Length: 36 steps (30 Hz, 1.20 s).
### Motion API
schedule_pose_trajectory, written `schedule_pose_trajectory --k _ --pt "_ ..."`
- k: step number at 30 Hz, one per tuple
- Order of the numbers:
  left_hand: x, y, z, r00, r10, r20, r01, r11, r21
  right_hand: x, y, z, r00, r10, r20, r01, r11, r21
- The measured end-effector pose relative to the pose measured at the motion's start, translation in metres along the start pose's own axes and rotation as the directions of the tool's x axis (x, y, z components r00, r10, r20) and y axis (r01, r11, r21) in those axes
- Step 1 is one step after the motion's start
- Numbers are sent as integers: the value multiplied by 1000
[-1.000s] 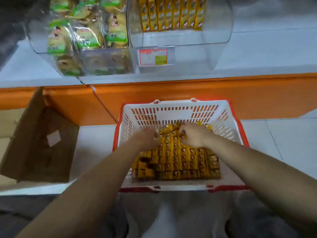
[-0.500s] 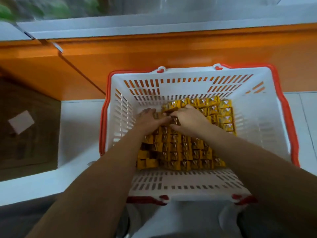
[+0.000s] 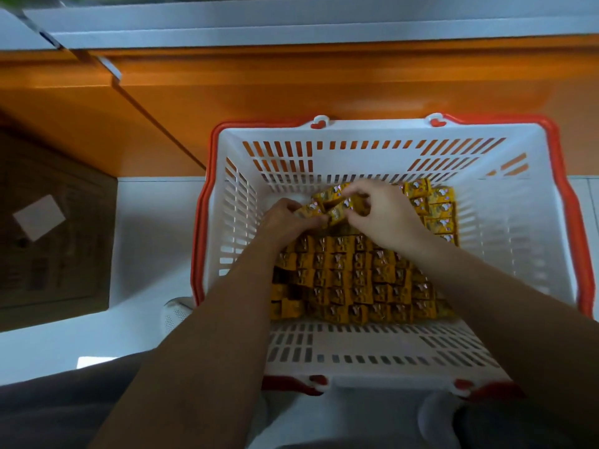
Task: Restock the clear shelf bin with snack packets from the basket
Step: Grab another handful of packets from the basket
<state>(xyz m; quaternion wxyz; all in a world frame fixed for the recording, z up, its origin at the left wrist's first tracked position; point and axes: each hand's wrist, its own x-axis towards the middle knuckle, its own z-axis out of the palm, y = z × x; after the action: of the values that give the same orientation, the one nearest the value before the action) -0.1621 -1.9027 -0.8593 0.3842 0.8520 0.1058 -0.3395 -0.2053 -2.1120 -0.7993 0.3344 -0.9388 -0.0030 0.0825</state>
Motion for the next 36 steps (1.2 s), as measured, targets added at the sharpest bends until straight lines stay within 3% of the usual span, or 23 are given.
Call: schedule_pose_trajectory --k 2,5,7,12,19,24,36 --pt "3 1 -3 998 22 56 -22 1000 -12 1 -2 0 994 74 -76 -63 988 144" --pt "8 4 -9 967 41 250 -33 999 -35 4 -4 5 985 129 -119 -109 981 162" --pt "11 6 -12 955 41 294 -47 999 13 5 -3 8 981 151 -122 -132 979 154" --pt "13 0 -11 983 44 176 -57 996 70 14 -3 9 994 110 -27 -110 994 11" --pt "9 -4 -1 991 -73 -115 45 971 -235 27 -1 13 976 167 140 -151 981 -118" --pt "14 1 2 998 22 -54 -35 970 -239 31 -3 25 975 156 160 -110 958 -264" --pt "12 -5 5 995 29 -94 -49 977 -210 23 -8 39 991 131 20 -119 945 -305"
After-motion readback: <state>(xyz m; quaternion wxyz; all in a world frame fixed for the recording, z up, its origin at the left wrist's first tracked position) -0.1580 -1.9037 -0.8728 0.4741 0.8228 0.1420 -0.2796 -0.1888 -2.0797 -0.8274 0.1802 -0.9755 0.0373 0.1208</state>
